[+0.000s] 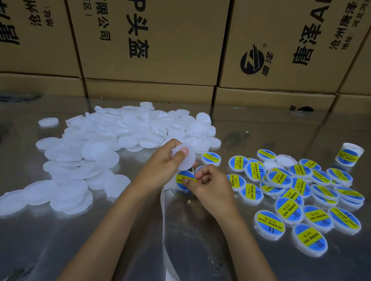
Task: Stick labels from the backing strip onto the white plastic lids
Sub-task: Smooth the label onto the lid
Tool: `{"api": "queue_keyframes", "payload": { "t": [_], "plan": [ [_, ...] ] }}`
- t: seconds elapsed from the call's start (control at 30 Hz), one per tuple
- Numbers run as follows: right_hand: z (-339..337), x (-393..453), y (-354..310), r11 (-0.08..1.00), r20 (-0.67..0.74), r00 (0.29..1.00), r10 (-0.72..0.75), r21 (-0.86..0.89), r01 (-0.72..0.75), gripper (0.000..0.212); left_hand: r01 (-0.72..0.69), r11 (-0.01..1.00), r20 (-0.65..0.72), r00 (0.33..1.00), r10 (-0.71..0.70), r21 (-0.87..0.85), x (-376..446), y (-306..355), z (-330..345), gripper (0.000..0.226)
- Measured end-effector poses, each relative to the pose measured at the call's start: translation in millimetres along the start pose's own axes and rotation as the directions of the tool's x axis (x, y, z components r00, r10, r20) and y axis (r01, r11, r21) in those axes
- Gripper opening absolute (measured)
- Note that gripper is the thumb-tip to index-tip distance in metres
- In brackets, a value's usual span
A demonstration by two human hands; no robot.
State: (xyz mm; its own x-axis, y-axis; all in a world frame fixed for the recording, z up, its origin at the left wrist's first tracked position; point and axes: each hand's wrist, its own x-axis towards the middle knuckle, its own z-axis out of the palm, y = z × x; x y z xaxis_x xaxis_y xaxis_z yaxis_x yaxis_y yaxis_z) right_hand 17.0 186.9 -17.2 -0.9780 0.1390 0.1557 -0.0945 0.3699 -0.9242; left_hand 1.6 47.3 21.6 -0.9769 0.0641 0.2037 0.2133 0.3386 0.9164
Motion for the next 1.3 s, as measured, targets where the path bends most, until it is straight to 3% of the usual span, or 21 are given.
{"api": "queue_keyframes", "payload": {
  "t": [0.17,0.37,0.47,0.57,0.7,0.83,1.0,1.1,1.3],
  "plan": [
    [-14.8,-6.8,-12.7,0.993,0.229,0.972,0.040,0.100,-0.064,0.024,0.018,0.999,0.037,0.999,-0.017,-0.036,1.6,2.2,-3.0,0.017],
    [-30.7,-18.6,-26.5,0.993,0.541,0.841,-0.002,0.097,-0.060,0.020,0.058,0.980,0.040,0.998,-0.051,-0.192,0.6,-0.3,-1.6,0.017],
    [-36.9,-22.6,-30.6,0.990,0.643,0.764,-0.047,0.134,-0.052,0.020,0.058,0.950,-0.029,0.997,-0.071,-0.307,-2.0,-0.2,-2.3,0.015],
    [-39.1,-24.6,-32.3,0.945,0.690,0.716,-0.106,0.293,-0.142,0.018,0.069,0.914,-0.106,0.987,-0.121,-0.400,-1.7,2.1,-7.4,0.018],
    [-41.8,-18.9,-34.1,0.786,0.546,0.810,-0.213,0.589,-0.190,0.010,0.088,0.852,-0.036,0.992,-0.124,-0.517,-5.0,10.0,-13.5,0.018],
    [-43.6,-10.5,-32.7,0.670,0.341,0.927,-0.157,0.727,-0.154,0.008,0.114,0.825,0.078,0.993,-0.085,-0.553,-8.7,19.4,-11.3,0.032],
    [-40.8,-7.5,-31.7,0.730,0.133,0.989,-0.067,0.683,-0.042,0.010,0.186,0.763,0.208,0.976,-0.069,-0.619,-10.9,26.4,-1.9,0.036],
    [-39.8,-8.2,-32.1,0.765,0.061,0.998,-0.031,0.644,-0.015,0.005,0.186,0.775,0.224,0.973,-0.058,-0.604,-10.4,25.9,0.9,0.038],
    [-36.8,-9.2,-34.6,0.820,-0.066,0.997,0.033,0.573,0.011,0.015,0.169,0.784,0.236,0.971,-0.030,-0.598,-11.2,25.7,2.3,0.036]
  ]
}}
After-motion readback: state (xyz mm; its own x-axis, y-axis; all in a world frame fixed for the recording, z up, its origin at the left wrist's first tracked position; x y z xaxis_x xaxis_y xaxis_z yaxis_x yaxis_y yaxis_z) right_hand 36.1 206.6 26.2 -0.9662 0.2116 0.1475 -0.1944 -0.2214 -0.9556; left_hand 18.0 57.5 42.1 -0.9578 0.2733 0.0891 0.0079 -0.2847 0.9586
